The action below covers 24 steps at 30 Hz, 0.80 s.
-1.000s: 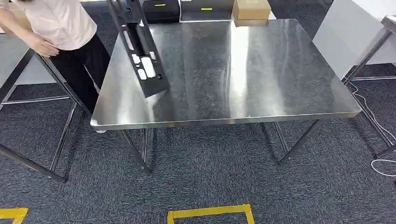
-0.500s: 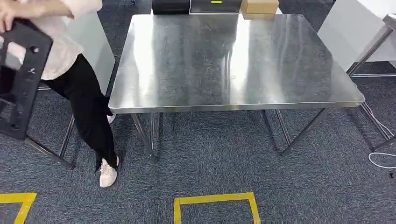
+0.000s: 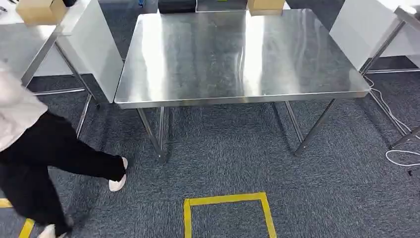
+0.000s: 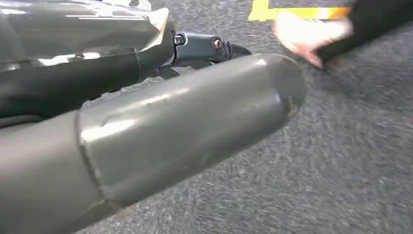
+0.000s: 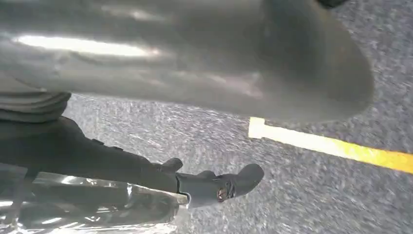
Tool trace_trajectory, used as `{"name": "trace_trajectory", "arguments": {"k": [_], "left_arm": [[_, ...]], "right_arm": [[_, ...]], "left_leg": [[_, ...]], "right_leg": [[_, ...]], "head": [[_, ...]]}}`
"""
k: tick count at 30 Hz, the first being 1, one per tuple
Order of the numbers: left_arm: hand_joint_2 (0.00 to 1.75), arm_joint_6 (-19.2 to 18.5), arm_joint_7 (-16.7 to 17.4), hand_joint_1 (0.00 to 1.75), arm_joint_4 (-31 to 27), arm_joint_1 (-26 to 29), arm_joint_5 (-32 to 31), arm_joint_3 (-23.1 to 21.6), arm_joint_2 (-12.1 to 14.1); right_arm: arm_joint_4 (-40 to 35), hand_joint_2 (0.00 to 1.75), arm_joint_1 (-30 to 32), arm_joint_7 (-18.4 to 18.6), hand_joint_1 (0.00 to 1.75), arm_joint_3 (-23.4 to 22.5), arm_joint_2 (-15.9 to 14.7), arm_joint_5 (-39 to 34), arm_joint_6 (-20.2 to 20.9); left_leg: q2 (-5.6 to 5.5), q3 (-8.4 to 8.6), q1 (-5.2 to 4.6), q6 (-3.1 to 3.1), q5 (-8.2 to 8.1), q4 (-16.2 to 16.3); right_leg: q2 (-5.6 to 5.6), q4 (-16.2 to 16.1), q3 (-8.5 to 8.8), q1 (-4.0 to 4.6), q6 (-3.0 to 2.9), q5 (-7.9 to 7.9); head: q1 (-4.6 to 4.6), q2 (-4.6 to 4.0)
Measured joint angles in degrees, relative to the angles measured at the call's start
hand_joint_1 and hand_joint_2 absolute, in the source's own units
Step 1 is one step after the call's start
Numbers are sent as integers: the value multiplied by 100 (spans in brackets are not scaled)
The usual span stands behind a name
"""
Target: Take the parts from the cabinet and place them on the table.
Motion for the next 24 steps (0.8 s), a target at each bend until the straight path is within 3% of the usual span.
{"name": "trace_trajectory", "arguments": {"k": [1, 2, 3, 6, 7, 8, 9, 11, 12, 13, 14, 15, 16, 17, 18, 19, 20, 22, 23, 24], "left_arm": [[0, -2, -2, 0, -2, -1, -2, 0, 7], [0, -6, -7, 0, -2, -6, -9, 0, 11], [0, -11, -7, 0, -2, -25, -22, 0, 11], [0, -11, -19, 0, -2, -15, -52, -2, 15], [0, -11, -20, 0, 0, -14, -55, 0, 15], [0, -11, -17, 0, 0, -20, -55, 0, 11], [0, -11, -20, 0, 0, -25, -61, -2, 7], [0, -11, -17, 0, 0, -24, -66, -2, 13], [0, -11, -15, 0, 0, -24, -66, 0, 13], [0, -11, -15, 0, 0, -24, -68, 0, 13], [0, -11, -15, 0, 0, -24, -70, 0, 11], [0, -11, -15, 0, 0, -24, -70, 0, 9], [0, -11, -13, 0, 0, -24, -70, 0, 4], [0, -11, -13, 0, 0, -24, -70, 0, 2], [0, -11, -13, 0, -2, -29, -70, 0, 2], [0, -13, -13, 0, 0, -29, -72, 0, 0], [0, -11, -13, 0, 0, -28, -74, 0, 0], [0, -13, -13, 0, 0, -28, -87, 0, 2], [0, -13, -13, 0, 0, -19, -87, 0, 4], [0, -13, -13, 0, 0, -8, -87, -2, 11]], "right_arm": [[0, 0, -1, 4, 0, 0, 2, -2, 0], [0, 0, -7, 4, 0, 0, 2, -9, 0], [-2, 0, -5, 7, 0, 0, -2, -18, 0], [0, 0, -12, 7, 0, 0, 7, -48, -7], [0, 0, 1, 7, 0, 0, 7, -48, -11], [0, 0, 6, 9, 0, 0, 7, -48, -11], [0, 0, 8, 15, 0, 0, -4, -48, -11], [0, 0, 8, 24, 0, 0, 4, -50, -11], [2, 0, 11, 26, 0, 0, 7, -50, -11], [2, 0, 15, 37, 0, 0, 7, -50, -11], [2, 0, 17, 42, 0, 0, 4, -50, -11], [2, 0, 14, 50, 0, 0, 0, -50, -13], [0, 0, 12, 57, 0, 0, -2, -57, -13], [2, 0, 6, 59, 0, 0, -7, -57, -13], [2, 0, -10, 59, 0, 0, -7, -57, -13], [0, 0, -22, 59, 0, 0, -4, -57, -15], [2, 0, -18, 59, 0, 0, 0, -57, -15], [2, 0, -3, 59, 0, 0, 9, -61, -17], [4, 0, 8, 59, 0, 0, 13, -63, -17], [2, 0, 2, 59, 0, 0, 17, -66, -17]], "left_leg": [[0, 326, 25, -8, 155, -428], [-3, 719, 44, -12, 169, -1010], [-18, 904, 3, -8, -31, -1301], [-29, 793, -67, 109, 14, -1359], [-28, 782, -86, 174, 52, -1379], [3, 691, -37, 299, 148, -1449], [26, 627, -68, 343, 202, -1453], [39, 484, -81, 420, 302, -1453], [49, 396, -91, 423, 374, -1450], [50, 316, -94, 420, 437, -1446], [51, 240, -97, 411, 495, -1442], [51, 164, -96, 396, 554, -1436], [50, 100, -92, 376, 612, -1436], [47, 58, -91, 347, 663, -1432], [38, 67, -101, 308, 710, -1410], [39, 20, -125, 269, 766, -1391], [46, 32, -131, 227, 815, -1421], [42, 18, -128, 181, 896, -1433], [41, -15, -99, 157, 920, -1423], [32, -75, -80, 122, 663, -1300]], "right_leg": [[2, 48, -79, -15, 31, 20], [8, 124, -146, -18, 63, 41], [11, 155, -215, 6, 101, 64], [2, 166, -287, -2, 257, 182], [2, 145, -303, 12, 295, 220], [4, 201, -382, 30, 330, 192], [27, 394, -472, -5, 291, -31], [42, 1152, -729, -3, 188, -617], [50, 1625, -855, -12, 191, -858], [57, 1871, -869, -12, 241, -897], [59, 1892, -778, -16, 303, -823], [59, 1673, -563, -20, 380, -653], [59, 1242, -233, -23, 441, -465], [59, 722, 132, -40, 458, -369], [68, 194, 484, -54, 418, -450], [95, -173, 680, 18, 349, -539], [95, -141, 546, 33, 311, -516], [95, -103, 505, 35, 235, -471], [81, -123, 468, -64, 146, -413], [63, -115, 419, -54, 92, -355]], "head": [[0, 0], [-4, 0], [-11, 0], [4, 0], [11, 0], [11, 0], [5, 0], [63, 0], [52, 0], [68, 0], [57, 0], [70, 0], [66, 0], [70, 0], [72, 0], [74, 0], [70, 0], [63, 0], [63, 0], [50, 0]]}}
